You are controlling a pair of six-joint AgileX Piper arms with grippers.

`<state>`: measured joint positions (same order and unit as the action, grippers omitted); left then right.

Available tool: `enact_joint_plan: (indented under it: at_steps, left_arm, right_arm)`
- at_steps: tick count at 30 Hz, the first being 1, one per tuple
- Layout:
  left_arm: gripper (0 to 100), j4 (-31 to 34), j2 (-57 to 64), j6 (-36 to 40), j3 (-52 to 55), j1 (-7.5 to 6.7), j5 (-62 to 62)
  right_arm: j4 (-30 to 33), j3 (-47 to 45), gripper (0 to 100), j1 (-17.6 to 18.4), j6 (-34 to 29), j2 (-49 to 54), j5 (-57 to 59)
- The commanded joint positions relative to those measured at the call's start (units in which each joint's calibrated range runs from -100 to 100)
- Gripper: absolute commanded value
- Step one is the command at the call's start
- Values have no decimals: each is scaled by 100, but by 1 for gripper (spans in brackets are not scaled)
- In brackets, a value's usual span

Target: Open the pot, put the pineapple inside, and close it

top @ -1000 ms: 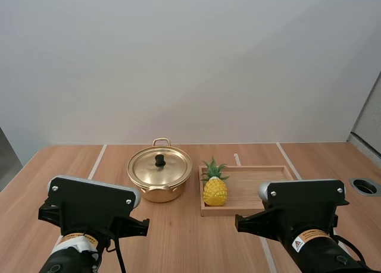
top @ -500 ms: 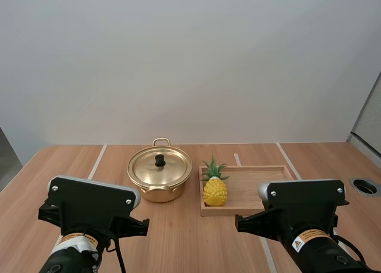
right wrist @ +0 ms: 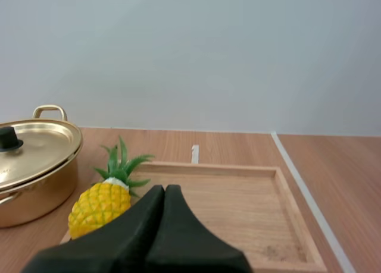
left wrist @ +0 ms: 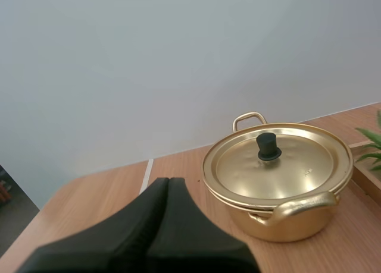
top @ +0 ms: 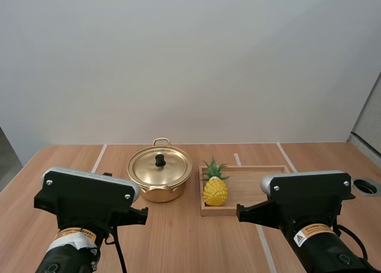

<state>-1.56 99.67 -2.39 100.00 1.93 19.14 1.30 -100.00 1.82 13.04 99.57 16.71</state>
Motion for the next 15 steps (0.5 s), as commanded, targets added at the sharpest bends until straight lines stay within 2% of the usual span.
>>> enact_joint_plan:
  at_steps: [1,4,11,15]
  left_arm:
    - [0,-85,33,-373,0,-9,-336]
    - [0,-85,33,-738,0,-9,-336]
    - [0,-164,33,-738,-666,-9,-354]
    - [0,-258,33,-545,-1167,-9,-354]
  right_arm:
    - [293,0,0,-21,39,43,-664]
    - [293,0,0,-21,39,43,-822]
    - [281,702,0,-21,39,43,-806]
    - [-28,1208,0,-21,39,43,-806]
